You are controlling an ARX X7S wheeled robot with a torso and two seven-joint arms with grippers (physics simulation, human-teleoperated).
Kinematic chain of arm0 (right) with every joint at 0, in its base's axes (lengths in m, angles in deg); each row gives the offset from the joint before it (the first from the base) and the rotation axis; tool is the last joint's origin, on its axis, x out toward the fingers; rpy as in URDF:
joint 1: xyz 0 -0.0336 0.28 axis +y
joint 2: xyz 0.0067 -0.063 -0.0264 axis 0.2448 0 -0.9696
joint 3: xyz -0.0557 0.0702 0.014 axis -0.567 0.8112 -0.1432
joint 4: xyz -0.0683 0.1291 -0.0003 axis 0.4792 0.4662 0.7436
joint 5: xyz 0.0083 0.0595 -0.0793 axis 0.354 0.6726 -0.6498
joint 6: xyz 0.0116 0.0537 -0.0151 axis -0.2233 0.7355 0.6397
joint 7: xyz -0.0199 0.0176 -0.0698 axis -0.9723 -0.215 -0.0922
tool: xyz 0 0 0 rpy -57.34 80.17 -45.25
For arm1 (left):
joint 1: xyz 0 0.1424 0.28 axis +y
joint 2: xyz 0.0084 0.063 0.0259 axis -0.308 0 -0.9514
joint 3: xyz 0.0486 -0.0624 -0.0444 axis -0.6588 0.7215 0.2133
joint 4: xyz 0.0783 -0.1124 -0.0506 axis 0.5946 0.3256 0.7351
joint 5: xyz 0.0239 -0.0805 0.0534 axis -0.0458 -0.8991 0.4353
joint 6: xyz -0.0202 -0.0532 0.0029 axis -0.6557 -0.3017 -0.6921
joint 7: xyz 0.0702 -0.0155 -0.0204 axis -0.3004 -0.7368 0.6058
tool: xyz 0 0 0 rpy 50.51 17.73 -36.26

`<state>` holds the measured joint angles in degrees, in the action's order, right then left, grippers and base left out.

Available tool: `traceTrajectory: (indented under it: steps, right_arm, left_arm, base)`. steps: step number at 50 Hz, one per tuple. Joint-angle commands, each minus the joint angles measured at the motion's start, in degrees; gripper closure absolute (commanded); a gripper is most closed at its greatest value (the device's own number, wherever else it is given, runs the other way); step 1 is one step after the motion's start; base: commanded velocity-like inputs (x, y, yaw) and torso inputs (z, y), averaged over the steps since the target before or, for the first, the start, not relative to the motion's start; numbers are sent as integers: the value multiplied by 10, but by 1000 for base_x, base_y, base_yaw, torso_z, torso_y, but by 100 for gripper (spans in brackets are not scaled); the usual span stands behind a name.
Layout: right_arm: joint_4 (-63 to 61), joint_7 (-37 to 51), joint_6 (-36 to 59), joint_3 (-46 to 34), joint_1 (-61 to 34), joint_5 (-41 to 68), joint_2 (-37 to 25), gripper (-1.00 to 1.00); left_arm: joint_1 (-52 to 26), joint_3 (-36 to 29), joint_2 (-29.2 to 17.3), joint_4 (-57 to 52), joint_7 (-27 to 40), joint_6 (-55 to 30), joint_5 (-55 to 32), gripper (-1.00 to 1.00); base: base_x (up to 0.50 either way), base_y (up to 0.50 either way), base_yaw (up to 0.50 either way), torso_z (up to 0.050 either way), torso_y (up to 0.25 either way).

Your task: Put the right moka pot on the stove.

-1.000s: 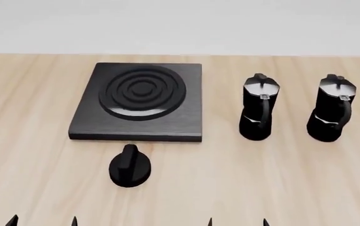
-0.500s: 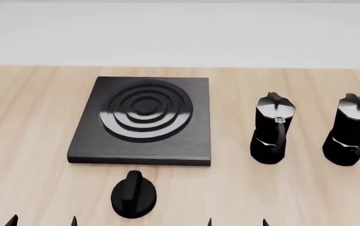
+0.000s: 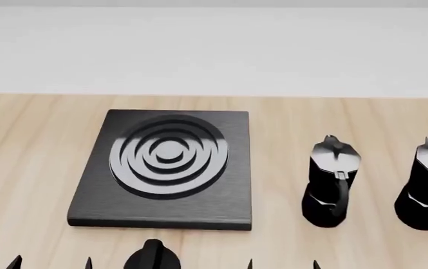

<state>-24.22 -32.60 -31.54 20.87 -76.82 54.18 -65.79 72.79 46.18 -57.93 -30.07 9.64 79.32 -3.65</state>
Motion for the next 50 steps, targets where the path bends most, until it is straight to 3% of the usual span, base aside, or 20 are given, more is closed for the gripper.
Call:
traceTrajectory:
  steps: [1, 23, 50]
  right_arm:
    - [10, 1, -4, -4, -3, 1, -1, -100]
    - [-16, 9, 19, -8, -5, 5, -12, -100]
    - [-295, 55, 282, 27, -41, 78, -79, -100]
  left_arm:
    - [-1, -4, 0, 8, 3, 6, 0, -100]
    - [-9, -10, -5, 9, 10, -4, -2, -100]
    - [-46, -5, -54, -296, 54, -292, -34, -100]
  base:
    - [230, 0, 0, 0, 0]
    - [213, 0, 0, 0, 0]
    - [0, 0, 0, 0, 0]
